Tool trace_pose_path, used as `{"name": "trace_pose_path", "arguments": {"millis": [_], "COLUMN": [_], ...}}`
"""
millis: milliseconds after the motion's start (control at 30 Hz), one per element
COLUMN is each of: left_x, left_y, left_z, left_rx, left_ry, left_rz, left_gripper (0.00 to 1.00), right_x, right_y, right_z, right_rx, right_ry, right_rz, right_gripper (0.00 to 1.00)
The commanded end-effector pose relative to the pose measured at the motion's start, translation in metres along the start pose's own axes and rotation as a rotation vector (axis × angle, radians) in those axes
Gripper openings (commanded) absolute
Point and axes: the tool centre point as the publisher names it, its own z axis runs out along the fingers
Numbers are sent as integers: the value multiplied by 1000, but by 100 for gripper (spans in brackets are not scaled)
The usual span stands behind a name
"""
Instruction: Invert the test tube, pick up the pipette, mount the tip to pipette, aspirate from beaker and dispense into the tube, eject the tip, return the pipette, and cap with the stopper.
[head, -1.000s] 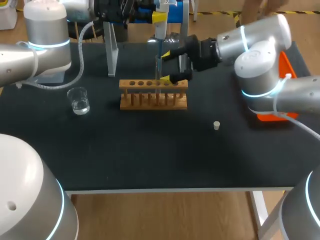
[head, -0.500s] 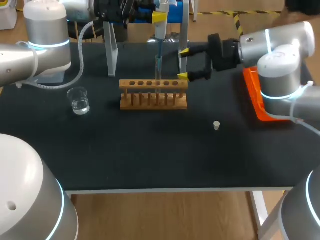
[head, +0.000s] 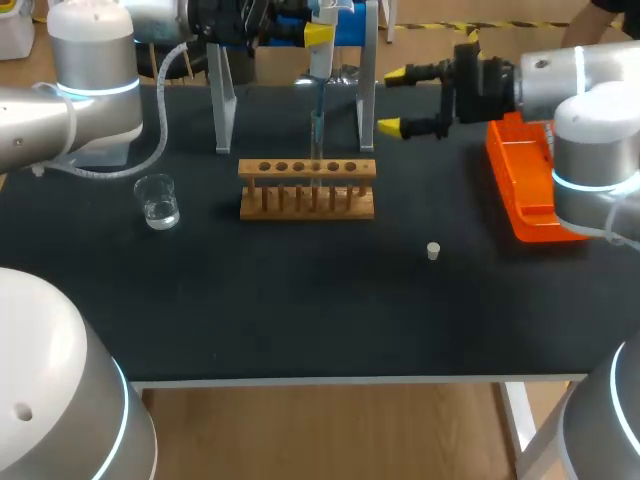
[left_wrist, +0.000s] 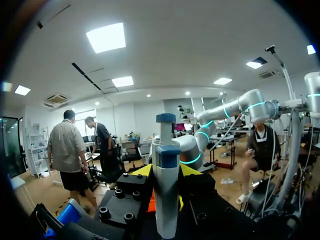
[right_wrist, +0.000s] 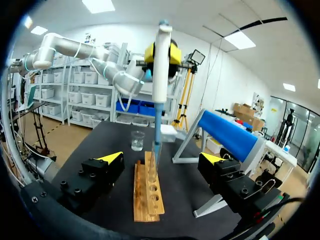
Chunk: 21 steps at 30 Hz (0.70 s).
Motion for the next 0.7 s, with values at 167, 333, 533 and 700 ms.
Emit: {"name": "trace_pose_path", "arguments": {"millis": [167,333,533,700], "left_x": [-2,-2,-2,-2], "left_y": [1,1,1,1], "left_z": [-1,-1,-1,-1], "left_rx": [3,3,3,3], "left_ry": [7,7,7,7], "left_rz": [1,1,1,1], "left_gripper": [0,0,0,0], "right_x": [15,14,14,12], "right_y": [57,85,116,136], "right_z": [-49,-57,-62,-61], "right_rx": [-43,-58,-77,-85], "right_ry": [-15,-3,9,18], "right_rz": [-16,-16,-18,-15], "right_gripper": [75,45,3,0]}}
